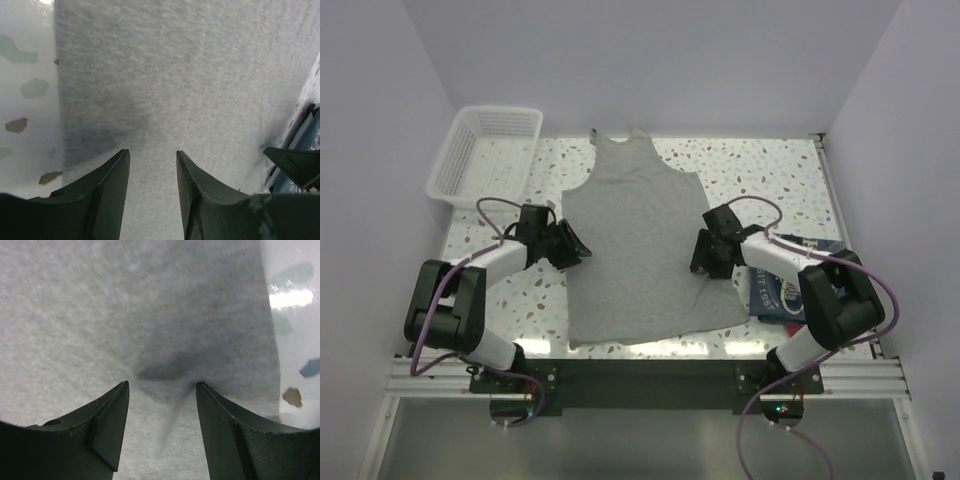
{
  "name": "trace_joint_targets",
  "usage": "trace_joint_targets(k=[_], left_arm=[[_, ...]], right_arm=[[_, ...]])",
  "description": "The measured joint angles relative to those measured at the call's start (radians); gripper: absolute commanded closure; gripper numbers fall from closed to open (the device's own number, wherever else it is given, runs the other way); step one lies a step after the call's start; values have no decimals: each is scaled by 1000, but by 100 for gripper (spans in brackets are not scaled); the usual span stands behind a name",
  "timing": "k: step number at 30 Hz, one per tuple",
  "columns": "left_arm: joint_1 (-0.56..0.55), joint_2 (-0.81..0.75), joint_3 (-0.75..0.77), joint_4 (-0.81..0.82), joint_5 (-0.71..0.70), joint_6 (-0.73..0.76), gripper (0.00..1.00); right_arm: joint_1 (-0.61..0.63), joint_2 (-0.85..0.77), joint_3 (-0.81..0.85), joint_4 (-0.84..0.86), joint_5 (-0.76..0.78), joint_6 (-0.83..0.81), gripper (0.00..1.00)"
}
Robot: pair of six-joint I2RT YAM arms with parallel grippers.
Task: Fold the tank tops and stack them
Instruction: Flatten the tank top out
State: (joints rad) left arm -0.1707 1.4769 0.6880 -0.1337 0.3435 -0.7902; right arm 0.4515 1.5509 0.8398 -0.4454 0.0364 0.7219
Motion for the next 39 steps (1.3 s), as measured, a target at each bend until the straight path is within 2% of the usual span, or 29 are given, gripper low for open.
trace_joint_targets(k=[5,10,15,18,24,26,30,35,39], left_arm=[[0,116,63,24,-60,-13,53],[0,216,188,39,-109,-12,53],[0,255,245,40,-144,-10,53],[0,253,225,48,-150,-10,53],[0,170,84,143,-130,-22,53],[0,152,50,174,-119,-27,53],[0,129,10,214,-104,-30,52],[1,127,30,178,-104,-25,50],[15,162,129,91,-114,-6,50]], right_arm=[[0,93,87,50,19,-5,41],[-21,181,183,79,27,-18,41],[-29,189,192,77,43,-27,40],[-29,150,144,88,51,-26,37],[-32,-13,-31,101,51,-13,33],[-32,-53,-67,98,51,-12,30],[-32,-108,-113,90,50,-12,29],[-26,-160,-125,24,56,-24,27],[18,-230,-76,-67,82,-37,27]])
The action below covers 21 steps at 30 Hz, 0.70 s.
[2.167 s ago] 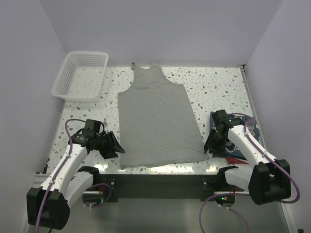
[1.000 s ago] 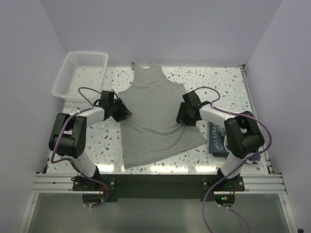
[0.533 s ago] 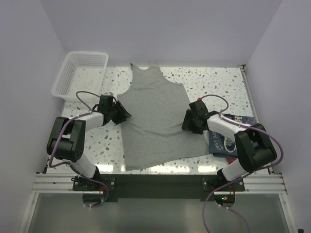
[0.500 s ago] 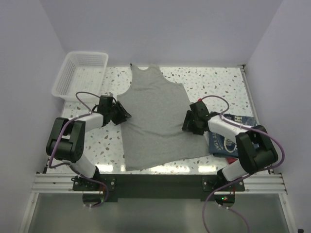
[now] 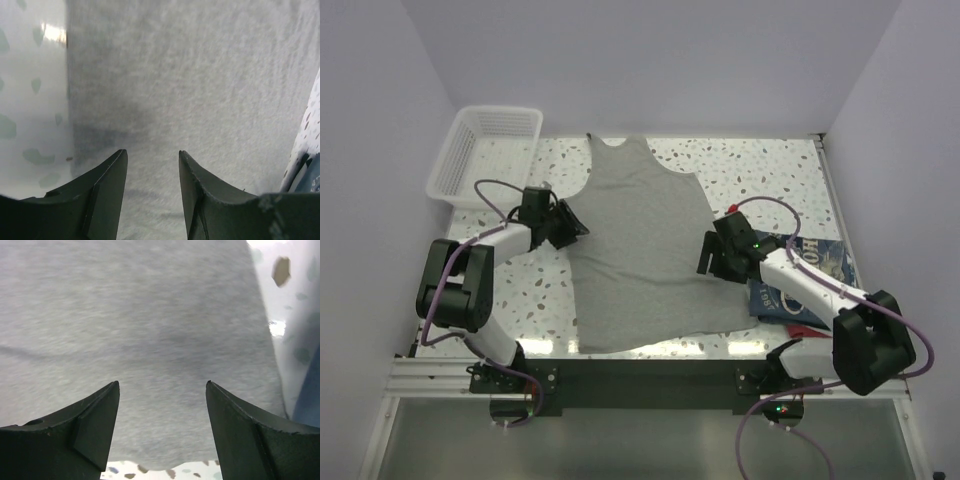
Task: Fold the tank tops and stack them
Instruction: Flatten the tank top out
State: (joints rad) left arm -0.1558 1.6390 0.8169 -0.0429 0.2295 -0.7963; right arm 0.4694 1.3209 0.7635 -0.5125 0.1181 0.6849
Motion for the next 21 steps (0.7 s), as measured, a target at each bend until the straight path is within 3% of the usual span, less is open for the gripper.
trace_joint_targets(k=[10,15,21], left_arm=[[26,41,137,-58,-87,15,51],[63,108,224,-90,-185,32,56],[76,220,319,-112,-269,83,59]], right_arm=[[357,10,230,-41,85,28,35],[587,167,352,-51,127,52,55],[776,342,490,-60,135,63,69]])
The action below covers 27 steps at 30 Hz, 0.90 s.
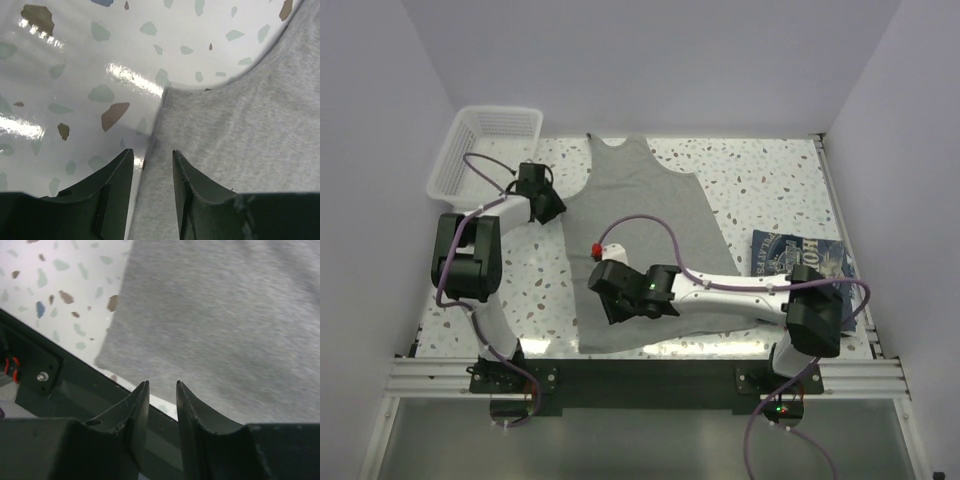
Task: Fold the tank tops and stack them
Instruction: Flatten the tank top out
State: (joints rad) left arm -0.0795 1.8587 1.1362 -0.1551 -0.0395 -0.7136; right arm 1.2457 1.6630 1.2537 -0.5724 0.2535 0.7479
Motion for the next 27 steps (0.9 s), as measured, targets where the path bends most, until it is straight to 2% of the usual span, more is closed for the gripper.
trace_joint_targets(k=[9,20,22,27], left_arm=[[0,108,109,-2,-40,62,63],[0,147,154,-1,-43,87,76],[0,150,156,2,-43,90,82],[0,157,158,13,-44,89,87]], right_arm=[[90,131,150,-11,0,-2,81],[157,293,247,-52,-13,-5,82],[170,317,255,-60,-16,-5,81],[204,360,270,-66,-22,-3,76]])
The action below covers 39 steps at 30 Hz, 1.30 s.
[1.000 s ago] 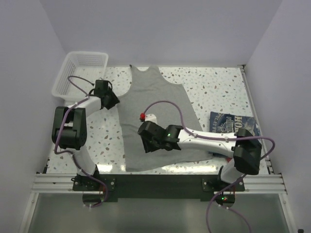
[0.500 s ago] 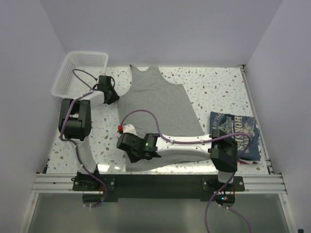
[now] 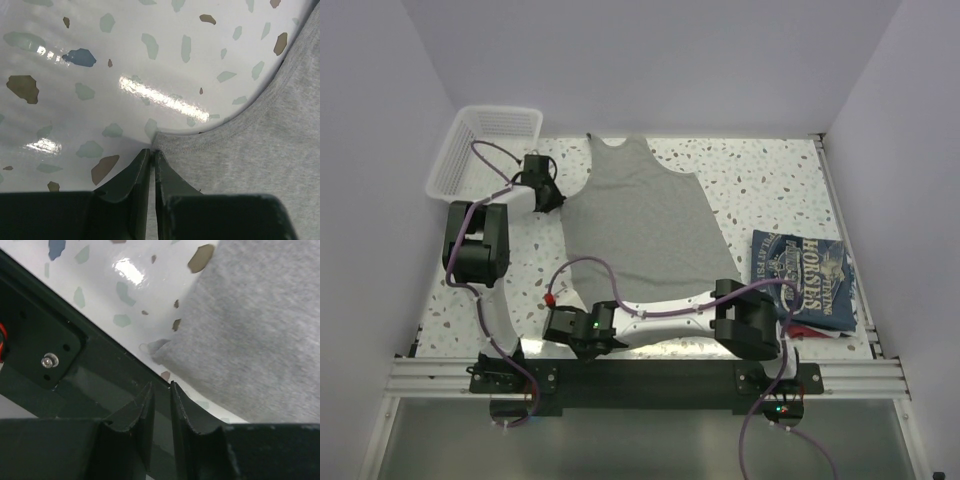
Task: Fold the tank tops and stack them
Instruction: Flatten the tank top out
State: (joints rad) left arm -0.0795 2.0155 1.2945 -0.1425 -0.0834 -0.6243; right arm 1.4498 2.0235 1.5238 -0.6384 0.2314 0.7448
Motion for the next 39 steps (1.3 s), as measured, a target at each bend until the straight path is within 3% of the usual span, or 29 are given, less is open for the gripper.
trace_joint_targets(k=[6,27,29,31,34,39], left_arm=[[0,1,0,4,0,0,90],[0,6,5,5,-6,0,94],[0,6,6,4,-6,0,94],[0,6,7,3,-7,0,94],[0,10,11,2,-9,0,95],[0,13,19,-5,-16,0,97]], right_arm=[[27,10,18,0,-8,8,64],[35,132,121,-83,102,27,64],[35,132,123,-90,120,26,68],[35,134,132,-99,129,23,83],[35,136,139,-106,153,20,95],[35,129,137,-122,201,13,100]])
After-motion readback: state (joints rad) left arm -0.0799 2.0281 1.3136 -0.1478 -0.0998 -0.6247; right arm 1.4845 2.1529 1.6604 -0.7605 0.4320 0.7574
